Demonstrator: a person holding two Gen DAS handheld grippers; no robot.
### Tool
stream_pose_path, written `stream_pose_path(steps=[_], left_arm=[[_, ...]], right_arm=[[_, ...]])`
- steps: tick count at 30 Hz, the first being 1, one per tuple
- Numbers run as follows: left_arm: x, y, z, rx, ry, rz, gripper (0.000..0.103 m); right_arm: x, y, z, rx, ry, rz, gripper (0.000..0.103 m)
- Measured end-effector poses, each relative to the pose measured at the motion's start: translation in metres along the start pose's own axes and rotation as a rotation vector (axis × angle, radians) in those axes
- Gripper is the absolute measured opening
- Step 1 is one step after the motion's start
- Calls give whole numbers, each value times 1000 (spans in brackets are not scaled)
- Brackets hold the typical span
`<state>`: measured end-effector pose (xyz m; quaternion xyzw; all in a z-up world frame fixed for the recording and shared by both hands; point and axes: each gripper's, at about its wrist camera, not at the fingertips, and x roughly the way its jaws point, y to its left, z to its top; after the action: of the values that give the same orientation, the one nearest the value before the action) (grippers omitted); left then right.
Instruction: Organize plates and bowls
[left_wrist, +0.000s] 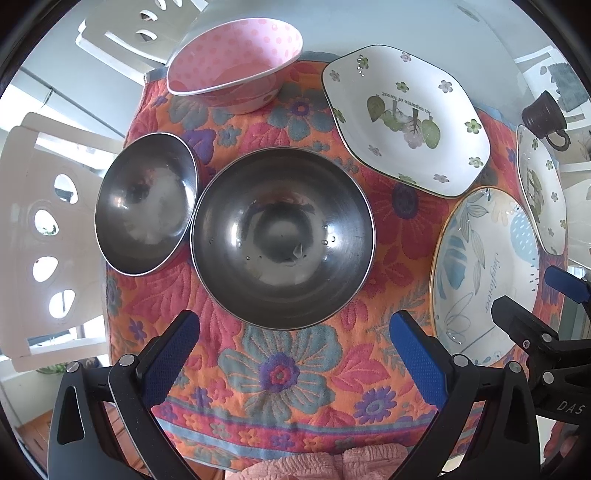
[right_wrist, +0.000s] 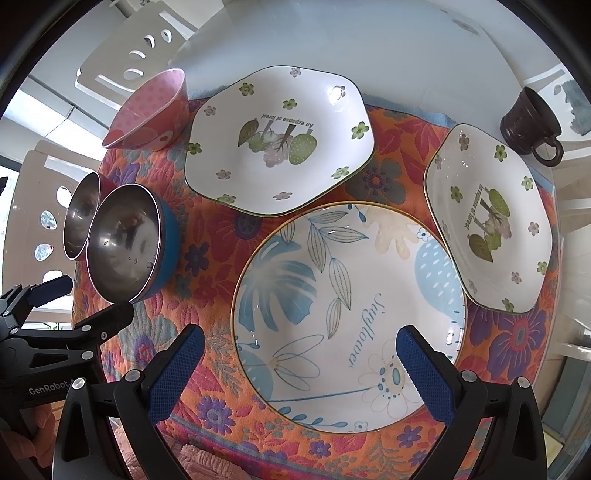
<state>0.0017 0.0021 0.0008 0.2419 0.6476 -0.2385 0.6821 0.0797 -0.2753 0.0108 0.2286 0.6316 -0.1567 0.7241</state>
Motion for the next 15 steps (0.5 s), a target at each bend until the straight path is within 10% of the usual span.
stream_pose_path(steps=[15], left_arm=[[-2, -2, -2, 8, -3, -34, 102]], right_arm=[[0, -2, 0, 15, 6, 12, 103]])
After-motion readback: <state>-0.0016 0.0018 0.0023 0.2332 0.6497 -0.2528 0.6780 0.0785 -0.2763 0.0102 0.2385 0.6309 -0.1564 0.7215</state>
